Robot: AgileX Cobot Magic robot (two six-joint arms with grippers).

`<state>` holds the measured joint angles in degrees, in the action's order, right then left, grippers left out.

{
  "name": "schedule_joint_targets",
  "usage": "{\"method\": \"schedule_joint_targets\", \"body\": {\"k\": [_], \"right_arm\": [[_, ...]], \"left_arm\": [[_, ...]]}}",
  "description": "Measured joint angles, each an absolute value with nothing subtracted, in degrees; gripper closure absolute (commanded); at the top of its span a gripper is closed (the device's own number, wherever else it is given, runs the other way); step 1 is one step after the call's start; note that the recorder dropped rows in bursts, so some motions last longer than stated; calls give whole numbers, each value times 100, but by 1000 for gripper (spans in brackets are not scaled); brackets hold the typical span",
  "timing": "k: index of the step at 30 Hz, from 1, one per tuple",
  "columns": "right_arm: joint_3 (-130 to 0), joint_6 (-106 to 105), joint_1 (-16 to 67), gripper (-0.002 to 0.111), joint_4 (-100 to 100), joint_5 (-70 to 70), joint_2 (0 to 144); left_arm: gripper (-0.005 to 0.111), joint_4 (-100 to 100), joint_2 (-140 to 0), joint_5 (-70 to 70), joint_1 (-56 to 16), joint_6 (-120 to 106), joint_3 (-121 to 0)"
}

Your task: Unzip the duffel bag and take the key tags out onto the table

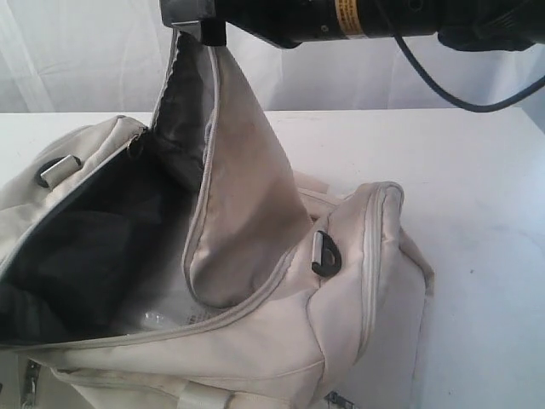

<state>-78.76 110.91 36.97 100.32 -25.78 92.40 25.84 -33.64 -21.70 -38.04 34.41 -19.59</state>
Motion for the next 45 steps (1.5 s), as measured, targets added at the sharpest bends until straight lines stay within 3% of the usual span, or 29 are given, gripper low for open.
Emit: {"method": "schedule_joint_targets", "body": {"k": [8, 20, 28, 35, 45], "right_arm": [[-7876, 11148, 3697, 10, 10032, -2948, 8986], [-7876, 11036, 3697, 10, 9999, -5224, 8320], [-7330, 11146, 3697, 10, 9999, -5999, 8306], [-6349, 10807, 3697, 10, 10021, -5657, 8306], [-5330, 10507, 3697, 10, 10032, -4003, 8332]], "left_arm": [[107, 2584, -3364, -2181, -3804, 3441, -1959], [107, 2584, -3364, -2181, -3804, 3441, -1959], [107, 2584, -3364, -2181, -3804, 3441, -1959], [107, 2584, -3364, -2181, -3804, 3441, -1959], [107, 2584, -3364, -2181, -3804, 3441, -1959]]}}
